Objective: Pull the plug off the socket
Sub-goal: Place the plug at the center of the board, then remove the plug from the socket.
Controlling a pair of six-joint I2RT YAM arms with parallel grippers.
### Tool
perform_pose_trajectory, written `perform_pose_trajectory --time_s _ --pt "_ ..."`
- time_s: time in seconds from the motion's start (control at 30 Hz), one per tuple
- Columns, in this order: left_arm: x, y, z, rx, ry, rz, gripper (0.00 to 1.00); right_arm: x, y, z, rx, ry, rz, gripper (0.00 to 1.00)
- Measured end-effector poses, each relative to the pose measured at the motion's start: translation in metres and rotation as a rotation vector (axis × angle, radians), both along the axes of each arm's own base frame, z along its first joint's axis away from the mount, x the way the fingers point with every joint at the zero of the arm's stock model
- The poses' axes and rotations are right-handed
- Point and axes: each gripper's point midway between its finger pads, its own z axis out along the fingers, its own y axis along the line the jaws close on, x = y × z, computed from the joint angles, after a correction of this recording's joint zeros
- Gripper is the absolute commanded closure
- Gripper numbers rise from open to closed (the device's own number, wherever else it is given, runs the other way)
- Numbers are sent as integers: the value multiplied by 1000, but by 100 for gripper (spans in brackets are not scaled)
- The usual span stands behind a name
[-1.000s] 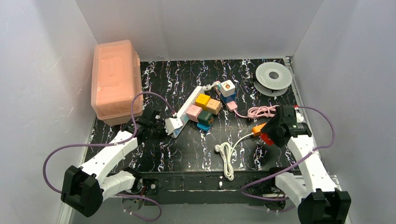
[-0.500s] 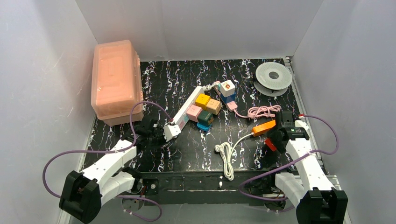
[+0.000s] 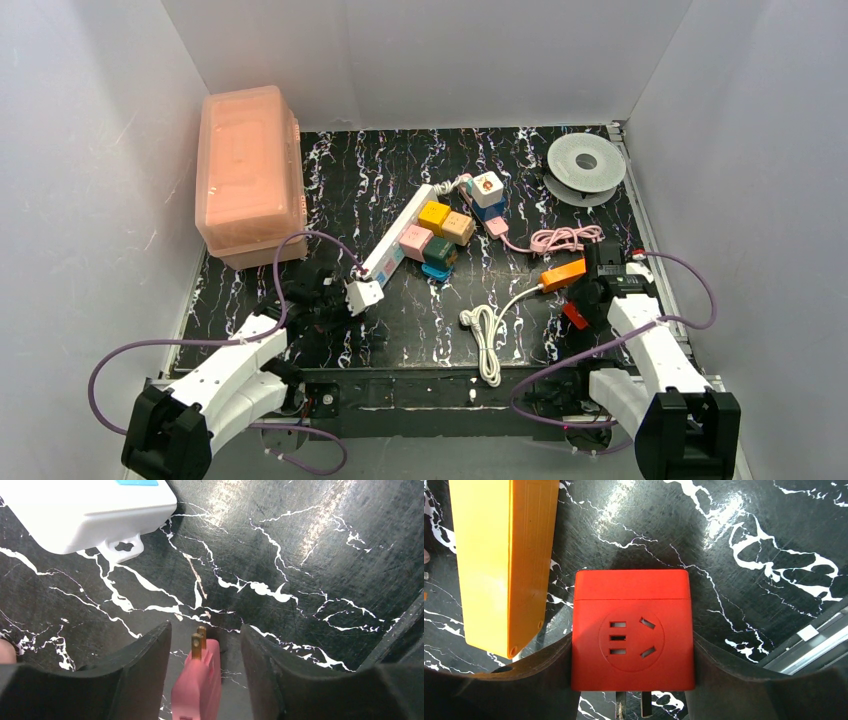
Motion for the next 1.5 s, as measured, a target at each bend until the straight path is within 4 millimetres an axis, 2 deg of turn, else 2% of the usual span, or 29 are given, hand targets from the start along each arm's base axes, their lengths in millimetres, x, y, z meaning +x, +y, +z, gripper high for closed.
perform_pose_trajectory --time_s 0.1,0.2,0.33,0.47,0.67,0.83,0.97,1.13,1.27,1.37,1.5 --pt "-2 0 -1 -3 9 -2 26 3 2 -4 12 10 5 51" --pt "-3 -1 2 -13 2 -4 19 9 3 -4 12 -4 5 40" --pt "-2 -4 11 -34 -15 -7 3 15 3 -5 11 -15 7 28" --pt "6 -15 42 -91 -47 -7 2 14 7 -12 33 13 16 18" --pt "19 -34 100 -212 -110 -2 2 6 13 -16 63 51 30 14" --pt "21 -43 126 -270 -108 10 2 3 12 -7 57 27 34 13" --pt "26 -49 141 -297 -103 24 2 8 5 20 20 -27 35 12" --pt "29 -53 155 -328 -96 38 2 35 6 78 18 -223 45 11" --pt "33 -56 160 -341 -77 69 2 44 10 97 13 -285 88 11" --pt "35 -57 157 -338 -52 92 2 51 28 104 -2 -279 192 10" --pt "41 -58 147 -320 -10 125 2 72 77 125 -24 -307 415 10"
